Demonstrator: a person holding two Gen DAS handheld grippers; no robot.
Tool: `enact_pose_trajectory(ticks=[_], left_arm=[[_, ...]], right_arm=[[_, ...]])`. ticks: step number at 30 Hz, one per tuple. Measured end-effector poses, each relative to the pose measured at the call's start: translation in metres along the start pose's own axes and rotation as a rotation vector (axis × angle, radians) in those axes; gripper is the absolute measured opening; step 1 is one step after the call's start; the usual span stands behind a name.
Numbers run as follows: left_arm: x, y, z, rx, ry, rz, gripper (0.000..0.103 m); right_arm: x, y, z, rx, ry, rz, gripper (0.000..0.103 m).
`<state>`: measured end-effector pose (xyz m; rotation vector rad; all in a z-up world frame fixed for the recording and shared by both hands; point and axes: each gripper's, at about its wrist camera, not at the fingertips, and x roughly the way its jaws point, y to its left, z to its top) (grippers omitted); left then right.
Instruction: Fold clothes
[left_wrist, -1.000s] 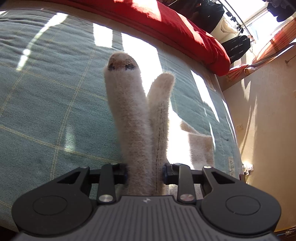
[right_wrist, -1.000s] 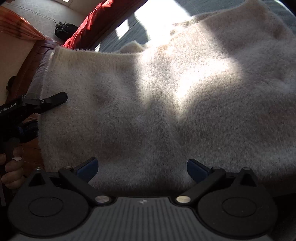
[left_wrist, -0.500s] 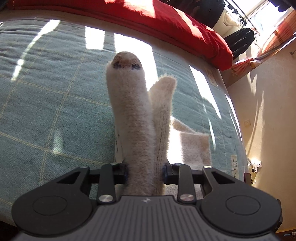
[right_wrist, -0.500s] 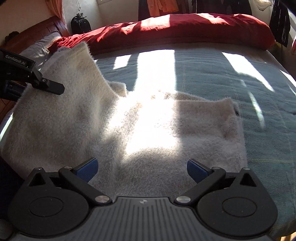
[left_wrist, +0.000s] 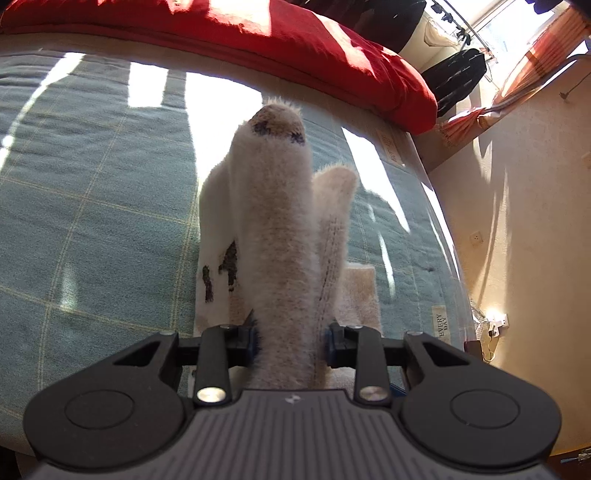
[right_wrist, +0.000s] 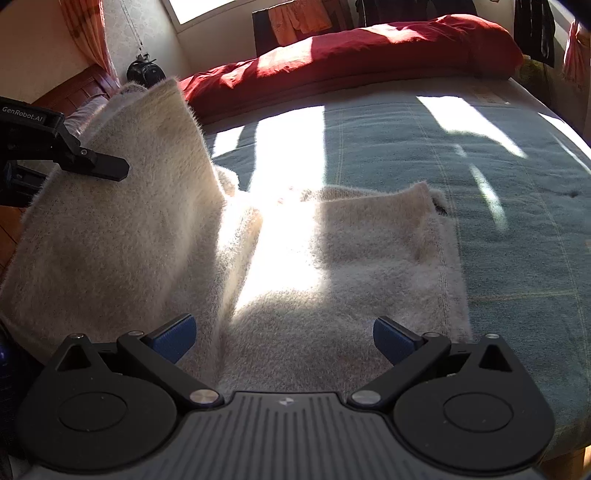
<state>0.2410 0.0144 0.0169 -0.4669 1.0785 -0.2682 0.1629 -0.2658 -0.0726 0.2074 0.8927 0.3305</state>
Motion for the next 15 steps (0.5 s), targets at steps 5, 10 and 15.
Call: enact_pose_trajectory(ticks=[5, 10, 15], left_arm=[[0.011, -0.015, 0.002, -0.011, 0.011, 0.020, 0.030], [0.027, -0.035, 0.005, -0.029, 0.021, 0.027, 0.030], [0.047, -0.060, 0.005, -0.008, 0.042, 0.025, 0.030]], right_arm=[[-0.003, -0.008, -0.002, 0.014, -0.007, 0.000, 0.103], [-0.012, -0.021, -0.001, 0.039, -0.034, -0.001, 0.103], [-0.023, -0.038, 0.000, 0.078, -0.063, -0.011, 0.103]])
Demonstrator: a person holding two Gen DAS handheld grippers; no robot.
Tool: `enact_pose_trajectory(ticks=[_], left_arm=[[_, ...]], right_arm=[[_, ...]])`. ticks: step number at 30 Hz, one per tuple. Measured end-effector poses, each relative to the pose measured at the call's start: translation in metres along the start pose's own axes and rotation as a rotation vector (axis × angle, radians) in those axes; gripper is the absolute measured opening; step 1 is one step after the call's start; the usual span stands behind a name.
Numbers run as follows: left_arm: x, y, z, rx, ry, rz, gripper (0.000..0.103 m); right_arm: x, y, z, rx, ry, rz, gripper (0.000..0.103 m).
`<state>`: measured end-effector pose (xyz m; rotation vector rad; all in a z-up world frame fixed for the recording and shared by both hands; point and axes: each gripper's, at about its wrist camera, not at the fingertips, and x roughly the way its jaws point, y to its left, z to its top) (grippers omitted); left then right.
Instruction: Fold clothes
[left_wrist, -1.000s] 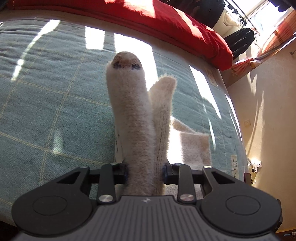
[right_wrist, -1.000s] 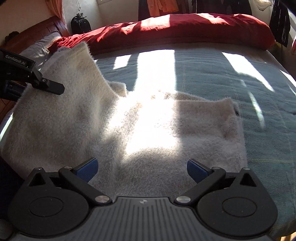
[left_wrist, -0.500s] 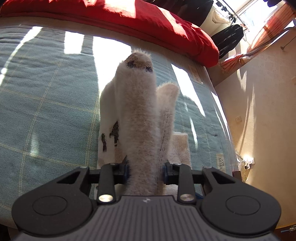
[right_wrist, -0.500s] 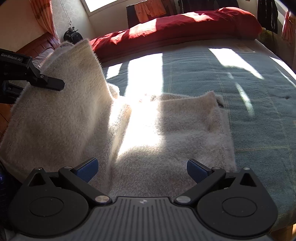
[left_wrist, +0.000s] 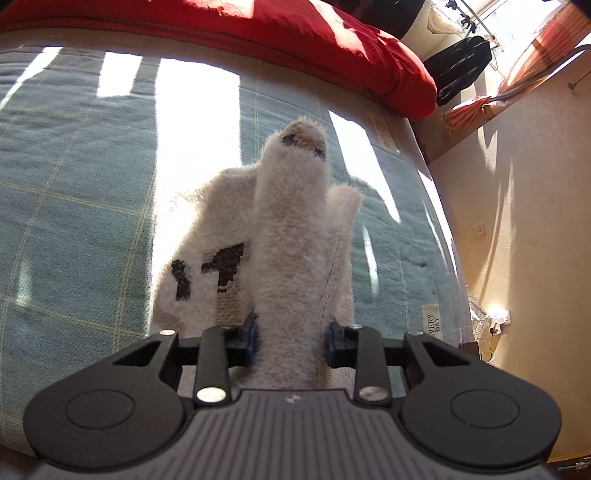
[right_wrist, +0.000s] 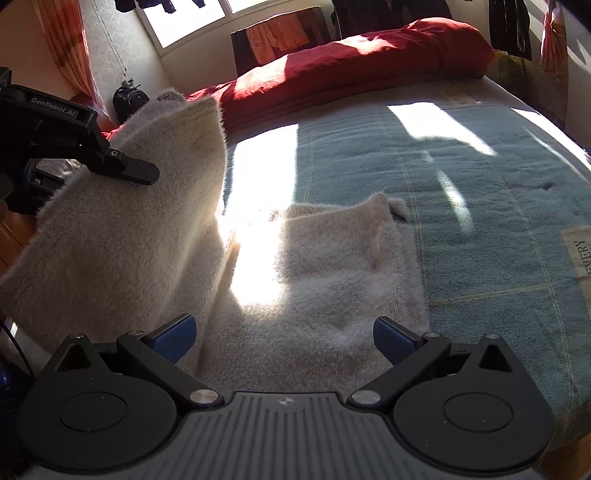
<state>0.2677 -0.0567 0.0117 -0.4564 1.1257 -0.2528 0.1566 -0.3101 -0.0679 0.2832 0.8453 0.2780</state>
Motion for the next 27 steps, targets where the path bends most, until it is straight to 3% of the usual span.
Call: enact_pose_trajectory(ticks=[13, 27], left_arm=[[0.058, -0.046, -0.005, 0.033, 0.075, 0.004, 0.030], [0.110, -0.063, -0.013, 0.026, 0.134, 0.040, 0.033]], right_arm=[[-0.016, -0.047, -0.006, 0.104, -0.025, -0.023, 0.103], [-0.011, -0.063, -0.006, 0.122, 0.008, -0.026, 0.103]])
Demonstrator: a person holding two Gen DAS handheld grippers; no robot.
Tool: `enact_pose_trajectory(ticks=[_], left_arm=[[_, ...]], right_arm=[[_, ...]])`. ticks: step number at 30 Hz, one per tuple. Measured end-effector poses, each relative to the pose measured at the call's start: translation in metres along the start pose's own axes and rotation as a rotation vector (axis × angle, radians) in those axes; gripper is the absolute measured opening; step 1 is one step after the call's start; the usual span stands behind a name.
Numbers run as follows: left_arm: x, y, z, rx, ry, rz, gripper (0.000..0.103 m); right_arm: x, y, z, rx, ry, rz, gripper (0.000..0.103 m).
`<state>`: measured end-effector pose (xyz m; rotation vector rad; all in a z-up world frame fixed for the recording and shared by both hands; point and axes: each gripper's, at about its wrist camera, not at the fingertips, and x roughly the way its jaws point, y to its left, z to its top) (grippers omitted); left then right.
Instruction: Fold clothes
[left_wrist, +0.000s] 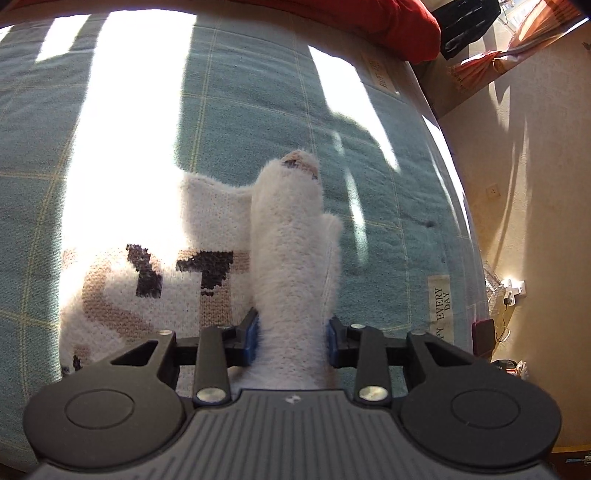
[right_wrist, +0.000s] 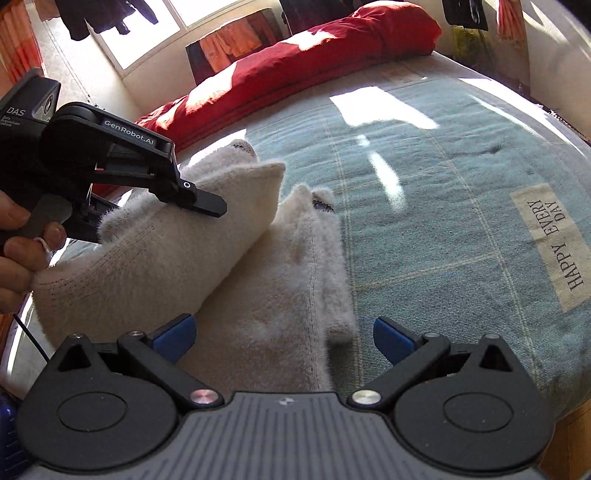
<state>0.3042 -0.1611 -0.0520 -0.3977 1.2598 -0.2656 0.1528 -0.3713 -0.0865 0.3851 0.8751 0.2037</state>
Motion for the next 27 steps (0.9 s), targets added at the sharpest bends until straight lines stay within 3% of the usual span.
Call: enact_pose_trajectory(ticks=[6, 13, 17, 21, 24, 27], left_arm=[[0.018, -0.010, -0.002, 0.022, 0.011, 0.021, 0.037], [0.028, -0.027, -0.004, 0.083, 0.016, 0.047, 0.049], [0.029, -0.044, -0.008, 0.192, 0.010, 0.067, 0.057], [0.020, -0.052, -0.009, 0.235, 0.004, 0.019, 0.058], [0.005, -0.052, -0.007, 0.241, 0.000, -0.085, 0.060], [-0.019, -0.057, -0.011, 0.344, -0.058, -0.077, 0.060]], right_arm=[[-0.003, -0.007, -0.001, -0.005, 0.004, -0.014, 0.103], [-0.005, -0.021, -0.003, 0.016, 0.011, -0.046, 0.103], [-0.007, -0.027, -0.005, 0.035, 0.020, -0.048, 0.103], [-0.010, -0.035, -0.007, 0.043, 0.024, -0.086, 0.103], [-0.018, -0.043, -0.007, 0.062, 0.017, -0.098, 0.103], [-0.032, -0.045, -0.006, 0.075, -0.026, -0.076, 0.103]])
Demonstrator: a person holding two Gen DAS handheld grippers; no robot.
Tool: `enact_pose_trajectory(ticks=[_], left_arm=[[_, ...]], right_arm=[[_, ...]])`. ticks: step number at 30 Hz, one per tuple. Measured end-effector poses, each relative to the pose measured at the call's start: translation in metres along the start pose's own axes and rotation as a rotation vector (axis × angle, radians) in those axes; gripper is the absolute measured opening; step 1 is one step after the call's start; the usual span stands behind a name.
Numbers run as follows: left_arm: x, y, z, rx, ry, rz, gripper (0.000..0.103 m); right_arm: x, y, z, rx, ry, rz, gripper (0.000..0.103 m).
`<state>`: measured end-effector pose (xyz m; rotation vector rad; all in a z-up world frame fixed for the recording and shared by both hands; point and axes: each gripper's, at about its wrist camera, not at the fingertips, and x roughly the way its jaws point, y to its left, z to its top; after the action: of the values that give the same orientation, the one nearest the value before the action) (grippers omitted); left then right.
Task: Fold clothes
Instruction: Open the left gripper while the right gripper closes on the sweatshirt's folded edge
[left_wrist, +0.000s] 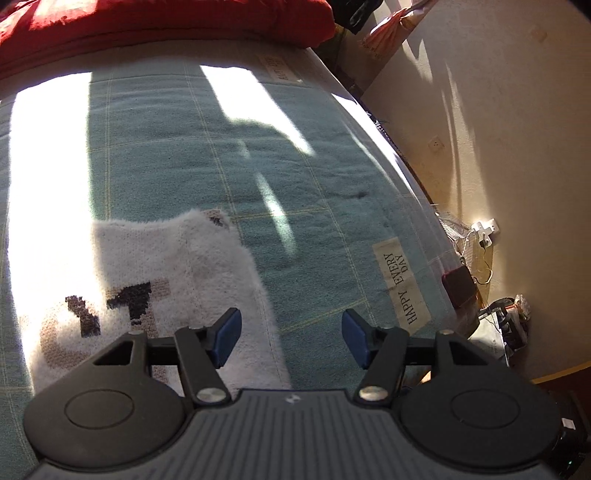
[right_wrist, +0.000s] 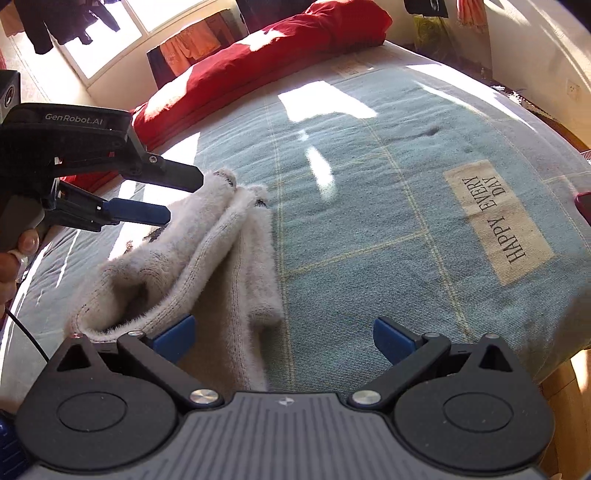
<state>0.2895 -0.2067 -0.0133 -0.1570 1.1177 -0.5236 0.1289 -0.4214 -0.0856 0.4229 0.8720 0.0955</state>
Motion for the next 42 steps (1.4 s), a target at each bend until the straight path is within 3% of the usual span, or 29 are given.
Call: enact_pose_trajectory(ticks=[4, 7, 8, 10, 14, 21, 22, 23, 25, 26, 31, 35, 37, 41, 42], left_arm=[[-0.036, 0.007, -0.011, 0.113, -0.066, 0.042, 0.069], [-0.058, 0.020, -0.026, 0.173, -0.096, 0.104, 0.070], [-0.065, 0.027, -0.033, 0.185, -0.104, 0.128, 0.070], [-0.077, 0.042, -0.046, 0.210, -0.113, 0.170, 0.070], [-0.090, 0.071, -0.071, 0.232, -0.099, 0.238, 0.071], [-0.104, 0.103, -0.096, 0.209, -0.110, 0.206, 0.071], [-0.105, 0.106, -0.099, 0.205, -0.114, 0.197, 0.071], [-0.107, 0.109, -0.100, 0.203, -0.119, 0.194, 0.071], [-0.109, 0.113, -0.103, 0.213, -0.121, 0.189, 0.072], [-0.110, 0.114, -0.104, 0.219, -0.120, 0.189, 0.072], [-0.108, 0.115, -0.108, 0.238, -0.115, 0.181, 0.072], [-0.100, 0.104, -0.107, 0.293, -0.112, 0.136, 0.072], [-0.091, 0.093, -0.106, 0.363, -0.099, 0.142, 0.072], [-0.075, 0.074, -0.109, 0.484, -0.076, 0.152, 0.073], [-0.070, 0.068, -0.111, 0.507, -0.072, 0.146, 0.077]], right_arm=[[-0.016, 0.008, 0.008, 0.013, -0.059, 0.093, 0.099], [-0.018, 0.022, 0.013, 0.010, -0.075, 0.189, 0.083], [-0.016, 0.028, 0.014, 0.013, -0.068, 0.223, 0.072], [-0.009, 0.039, 0.016, 0.023, -0.037, 0.284, 0.064], [0.006, 0.067, 0.011, 0.024, 0.046, 0.350, 0.063], [0.046, 0.097, -0.004, -0.045, 0.212, 0.259, 0.065], [0.049, 0.099, -0.008, -0.059, 0.221, 0.243, 0.054], [0.052, 0.100, -0.011, -0.074, 0.230, 0.226, 0.033], [0.049, 0.099, -0.013, -0.104, 0.220, 0.206, 0.019], [0.045, 0.098, -0.012, -0.113, 0.211, 0.206, 0.017], [0.032, 0.088, -0.002, -0.163, 0.194, 0.174, 0.015], [0.053, 0.072, -0.012, -0.156, 0.238, 0.116, 0.017], [0.068, 0.061, -0.021, -0.132, 0.262, 0.084, 0.019], [0.082, 0.041, -0.030, -0.036, 0.263, 0.118, 0.019], [0.083, 0.038, -0.031, -0.024, 0.255, 0.128, 0.019]])
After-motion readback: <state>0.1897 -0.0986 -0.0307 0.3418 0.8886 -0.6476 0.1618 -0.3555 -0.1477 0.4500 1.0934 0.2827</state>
